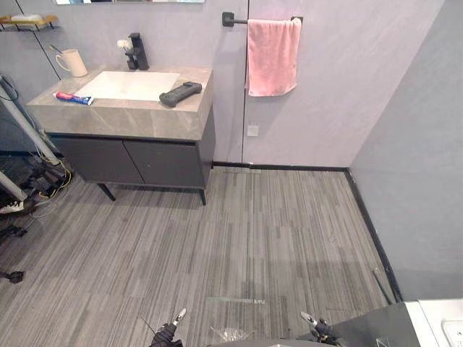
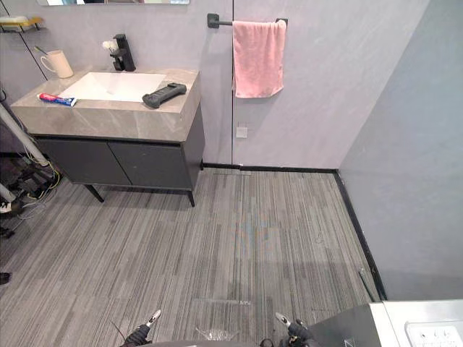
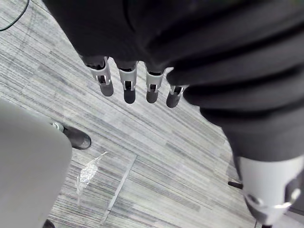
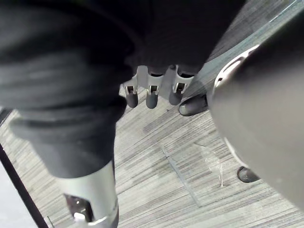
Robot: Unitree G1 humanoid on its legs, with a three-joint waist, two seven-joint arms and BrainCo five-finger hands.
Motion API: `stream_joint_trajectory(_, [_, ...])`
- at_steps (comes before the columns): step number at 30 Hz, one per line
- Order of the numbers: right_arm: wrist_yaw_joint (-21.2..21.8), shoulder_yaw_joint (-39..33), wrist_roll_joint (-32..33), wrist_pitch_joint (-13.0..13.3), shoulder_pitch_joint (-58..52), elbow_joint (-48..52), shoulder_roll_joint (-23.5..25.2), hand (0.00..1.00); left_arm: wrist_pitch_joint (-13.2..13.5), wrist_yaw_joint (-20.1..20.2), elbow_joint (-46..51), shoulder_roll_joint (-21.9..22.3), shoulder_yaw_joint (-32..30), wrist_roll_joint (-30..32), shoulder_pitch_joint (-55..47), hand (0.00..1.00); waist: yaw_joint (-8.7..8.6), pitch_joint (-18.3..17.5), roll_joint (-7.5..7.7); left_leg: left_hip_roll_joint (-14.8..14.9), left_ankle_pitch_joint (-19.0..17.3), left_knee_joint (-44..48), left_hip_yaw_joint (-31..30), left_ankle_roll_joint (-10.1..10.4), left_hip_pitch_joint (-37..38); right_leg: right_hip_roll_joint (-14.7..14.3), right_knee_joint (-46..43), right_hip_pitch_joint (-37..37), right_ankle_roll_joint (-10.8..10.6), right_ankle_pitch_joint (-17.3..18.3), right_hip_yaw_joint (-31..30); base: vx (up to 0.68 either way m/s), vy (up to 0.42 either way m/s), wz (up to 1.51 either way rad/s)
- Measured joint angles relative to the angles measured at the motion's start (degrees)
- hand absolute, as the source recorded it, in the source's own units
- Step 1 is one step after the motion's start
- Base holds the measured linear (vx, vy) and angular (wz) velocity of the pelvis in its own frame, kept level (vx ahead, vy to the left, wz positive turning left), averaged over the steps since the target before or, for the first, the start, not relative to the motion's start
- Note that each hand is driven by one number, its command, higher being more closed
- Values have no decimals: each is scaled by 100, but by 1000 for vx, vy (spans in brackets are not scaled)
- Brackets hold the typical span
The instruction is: Pick up the laundry basket with both hands and put the clothes into the washing machine.
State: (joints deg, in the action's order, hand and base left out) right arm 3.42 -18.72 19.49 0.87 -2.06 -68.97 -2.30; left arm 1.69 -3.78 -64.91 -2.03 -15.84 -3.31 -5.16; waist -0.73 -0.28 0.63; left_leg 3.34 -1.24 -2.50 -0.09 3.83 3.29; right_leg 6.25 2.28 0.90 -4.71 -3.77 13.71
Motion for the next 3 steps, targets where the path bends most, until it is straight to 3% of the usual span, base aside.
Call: stream_joint_trajectory(3, [1,-1,0,-16,-21,-60,-37,0,1,4,-34,-47,52,-6,-4,0,-20,13,-8,-9,2,-53,3,-2,24,-2,7,-12,-3,3,13,29,3,-1])
